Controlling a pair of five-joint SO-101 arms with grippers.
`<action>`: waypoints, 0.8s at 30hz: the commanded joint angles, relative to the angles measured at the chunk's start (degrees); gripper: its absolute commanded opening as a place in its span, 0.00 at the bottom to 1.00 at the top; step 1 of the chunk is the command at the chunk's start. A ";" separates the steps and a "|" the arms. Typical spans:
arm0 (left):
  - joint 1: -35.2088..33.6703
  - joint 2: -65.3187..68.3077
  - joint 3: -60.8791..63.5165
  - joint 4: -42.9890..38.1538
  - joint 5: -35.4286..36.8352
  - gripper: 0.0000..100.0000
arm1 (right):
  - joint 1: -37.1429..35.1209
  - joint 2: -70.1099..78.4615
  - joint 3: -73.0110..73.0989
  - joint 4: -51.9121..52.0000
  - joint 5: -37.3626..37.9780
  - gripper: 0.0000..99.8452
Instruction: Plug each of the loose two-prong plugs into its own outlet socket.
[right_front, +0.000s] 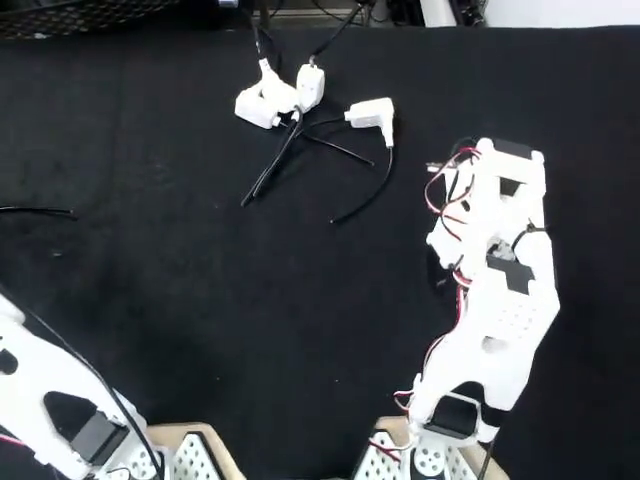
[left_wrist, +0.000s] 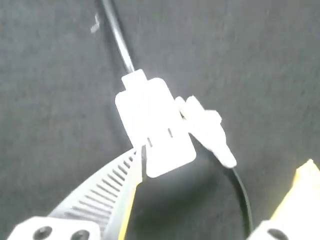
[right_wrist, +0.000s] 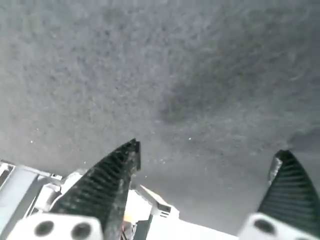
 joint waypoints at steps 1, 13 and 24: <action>-2.51 5.98 -6.37 -2.11 0.09 0.45 | 0.35 -3.12 0.22 1.32 0.00 0.38; -4.97 9.05 -10.42 -2.02 0.09 0.44 | -9.49 -0.66 -0.13 1.05 -0.09 0.38; -4.79 8.53 -11.82 0.53 -6.42 0.13 | -10.02 2.42 -0.13 0.97 -0.18 0.38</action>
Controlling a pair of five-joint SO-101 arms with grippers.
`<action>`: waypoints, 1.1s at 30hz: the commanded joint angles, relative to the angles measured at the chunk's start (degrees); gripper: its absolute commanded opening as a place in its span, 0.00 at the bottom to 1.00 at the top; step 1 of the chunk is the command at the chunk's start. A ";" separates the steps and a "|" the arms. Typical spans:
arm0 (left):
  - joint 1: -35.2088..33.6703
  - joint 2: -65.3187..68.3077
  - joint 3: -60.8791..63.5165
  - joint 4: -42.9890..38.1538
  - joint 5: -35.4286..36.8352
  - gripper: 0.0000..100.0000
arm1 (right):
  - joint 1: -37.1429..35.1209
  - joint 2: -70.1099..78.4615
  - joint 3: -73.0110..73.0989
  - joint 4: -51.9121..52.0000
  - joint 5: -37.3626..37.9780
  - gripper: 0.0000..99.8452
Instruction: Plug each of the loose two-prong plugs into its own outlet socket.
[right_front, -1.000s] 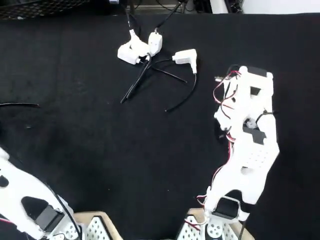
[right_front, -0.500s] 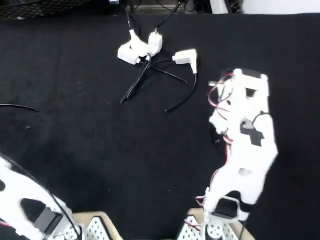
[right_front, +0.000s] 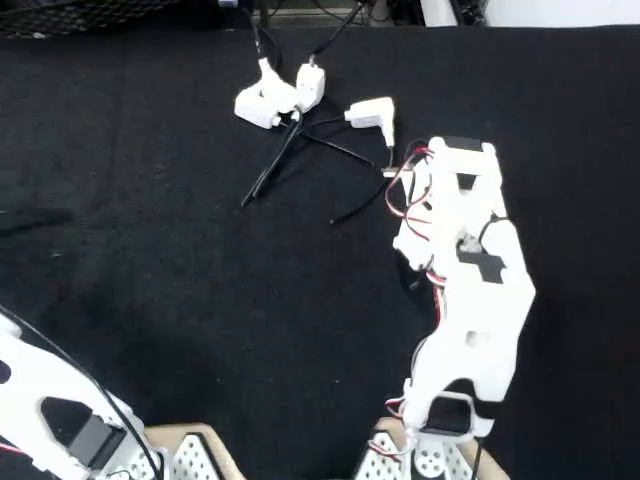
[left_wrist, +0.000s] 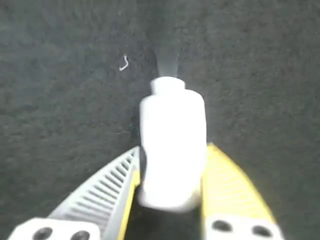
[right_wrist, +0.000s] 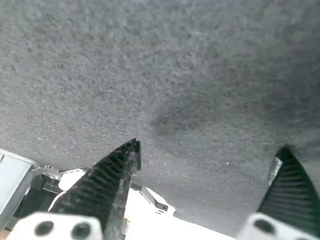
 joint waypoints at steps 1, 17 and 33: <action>-0.13 -0.62 -1.45 3.34 -4.48 0.13 | -0.79 0.31 -0.48 0.97 -0.18 0.38; 7.43 -13.80 -8.92 17.32 -11.52 0.03 | -0.62 -0.04 -0.22 1.32 -0.18 0.38; 34.86 -36.84 5.23 20.48 -18.02 0.03 | -0.62 -11.38 -0.04 1.32 -0.18 0.38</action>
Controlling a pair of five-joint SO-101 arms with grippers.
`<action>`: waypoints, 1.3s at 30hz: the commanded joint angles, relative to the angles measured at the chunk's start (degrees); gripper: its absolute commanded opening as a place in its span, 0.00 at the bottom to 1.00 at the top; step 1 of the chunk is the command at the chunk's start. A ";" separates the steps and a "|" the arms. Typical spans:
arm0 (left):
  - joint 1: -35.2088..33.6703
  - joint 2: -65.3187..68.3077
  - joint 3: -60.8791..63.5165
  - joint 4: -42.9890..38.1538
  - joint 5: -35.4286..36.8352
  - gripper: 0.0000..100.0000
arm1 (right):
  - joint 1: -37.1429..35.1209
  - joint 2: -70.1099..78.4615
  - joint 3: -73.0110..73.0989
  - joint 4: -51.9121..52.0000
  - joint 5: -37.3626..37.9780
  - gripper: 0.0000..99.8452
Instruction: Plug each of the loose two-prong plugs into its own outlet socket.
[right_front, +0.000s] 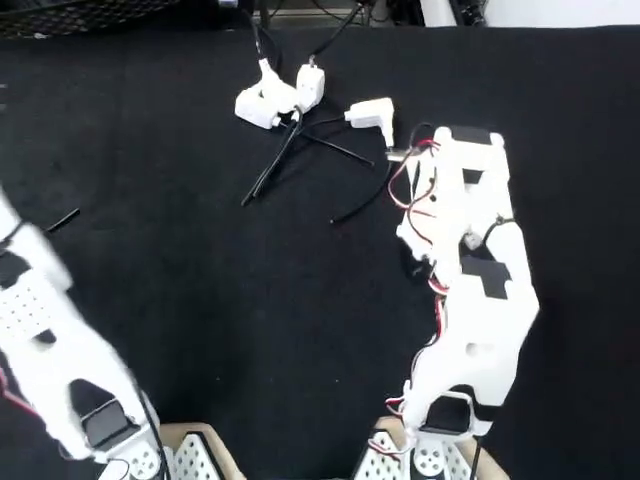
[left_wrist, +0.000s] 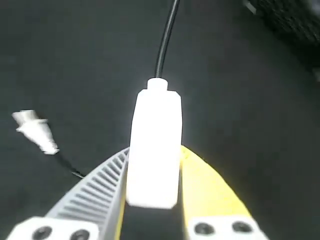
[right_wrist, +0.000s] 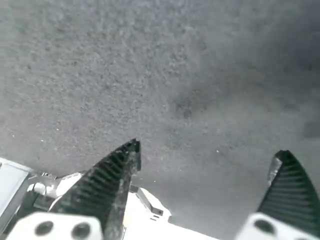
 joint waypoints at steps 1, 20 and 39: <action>11.91 -8.70 11.47 0.62 -6.68 0.03 | -0.53 -5.49 -0.04 1.32 -0.18 0.38; 34.86 -53.36 100.53 -5.19 -17.93 0.03 | -0.53 -12.44 7.08 1.23 0.35 0.38; 54.46 -59.69 127.34 -20.92 -27.69 0.03 | -0.79 -12.44 9.36 0.97 0.35 0.38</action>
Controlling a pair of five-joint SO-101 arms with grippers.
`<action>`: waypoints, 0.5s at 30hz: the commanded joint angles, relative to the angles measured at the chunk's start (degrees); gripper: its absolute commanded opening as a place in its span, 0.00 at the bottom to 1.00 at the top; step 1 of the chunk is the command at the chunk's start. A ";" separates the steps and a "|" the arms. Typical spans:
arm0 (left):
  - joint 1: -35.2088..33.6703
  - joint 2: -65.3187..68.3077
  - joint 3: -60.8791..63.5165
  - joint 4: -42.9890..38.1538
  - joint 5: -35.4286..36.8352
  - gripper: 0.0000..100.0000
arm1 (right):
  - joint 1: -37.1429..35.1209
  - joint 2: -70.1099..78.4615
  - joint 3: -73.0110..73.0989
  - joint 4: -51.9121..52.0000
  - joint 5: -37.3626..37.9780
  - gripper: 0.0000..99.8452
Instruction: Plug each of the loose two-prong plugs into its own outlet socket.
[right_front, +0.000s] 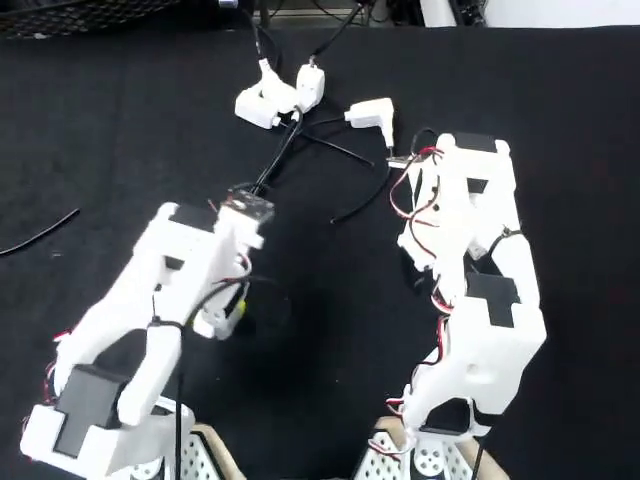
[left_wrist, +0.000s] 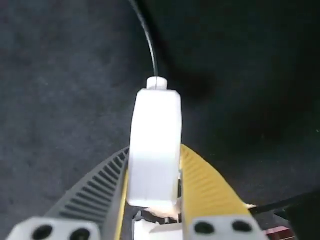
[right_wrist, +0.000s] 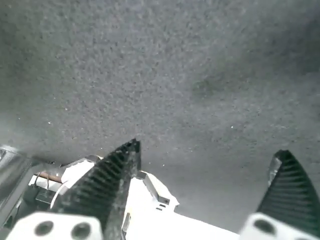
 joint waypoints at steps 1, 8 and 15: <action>4.70 -1.85 0.31 -2.20 -1.93 0.03 | -0.97 -3.56 0.22 0.97 0.26 0.38; 5.58 -1.85 0.48 -2.46 -1.85 0.30 | -0.79 -3.56 0.22 0.97 0.26 0.38; 5.41 -2.46 0.40 -2.46 -2.29 0.52 | -0.88 -3.47 0.22 0.97 0.26 0.38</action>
